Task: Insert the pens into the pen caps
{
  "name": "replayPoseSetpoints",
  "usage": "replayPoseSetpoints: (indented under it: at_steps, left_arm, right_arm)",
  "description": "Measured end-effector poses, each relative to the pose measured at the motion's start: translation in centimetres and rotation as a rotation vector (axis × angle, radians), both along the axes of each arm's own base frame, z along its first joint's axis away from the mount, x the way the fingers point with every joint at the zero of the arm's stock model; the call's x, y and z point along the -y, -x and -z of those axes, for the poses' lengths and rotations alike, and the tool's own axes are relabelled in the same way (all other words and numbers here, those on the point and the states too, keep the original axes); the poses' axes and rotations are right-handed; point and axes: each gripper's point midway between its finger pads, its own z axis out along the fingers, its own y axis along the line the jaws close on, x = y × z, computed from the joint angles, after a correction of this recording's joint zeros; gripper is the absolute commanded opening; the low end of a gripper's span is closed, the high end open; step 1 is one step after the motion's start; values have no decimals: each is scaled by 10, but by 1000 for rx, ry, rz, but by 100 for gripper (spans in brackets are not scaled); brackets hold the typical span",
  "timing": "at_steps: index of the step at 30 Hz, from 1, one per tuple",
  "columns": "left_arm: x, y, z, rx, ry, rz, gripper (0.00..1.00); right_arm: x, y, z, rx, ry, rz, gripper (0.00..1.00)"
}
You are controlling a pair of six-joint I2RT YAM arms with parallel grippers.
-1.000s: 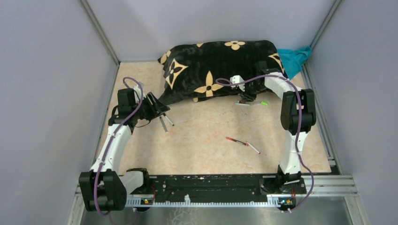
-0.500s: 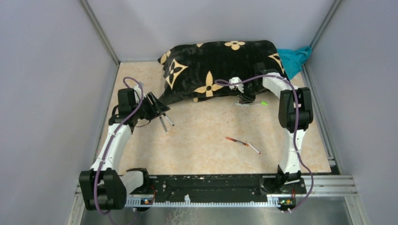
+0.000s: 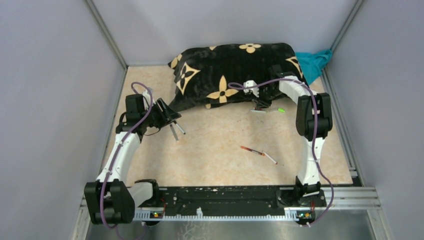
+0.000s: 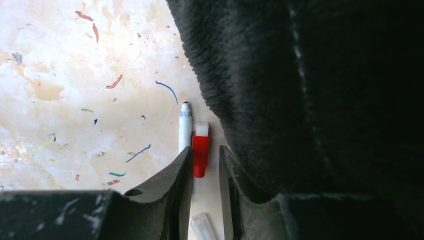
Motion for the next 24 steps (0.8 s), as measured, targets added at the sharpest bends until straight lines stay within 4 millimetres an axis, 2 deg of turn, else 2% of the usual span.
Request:
replayPoseSetpoints:
  at_steps: [24]
  left_arm:
    - [0,-1,1,-8,9,-6,56]
  right_arm:
    - [3,0,5,-8,21,5,26]
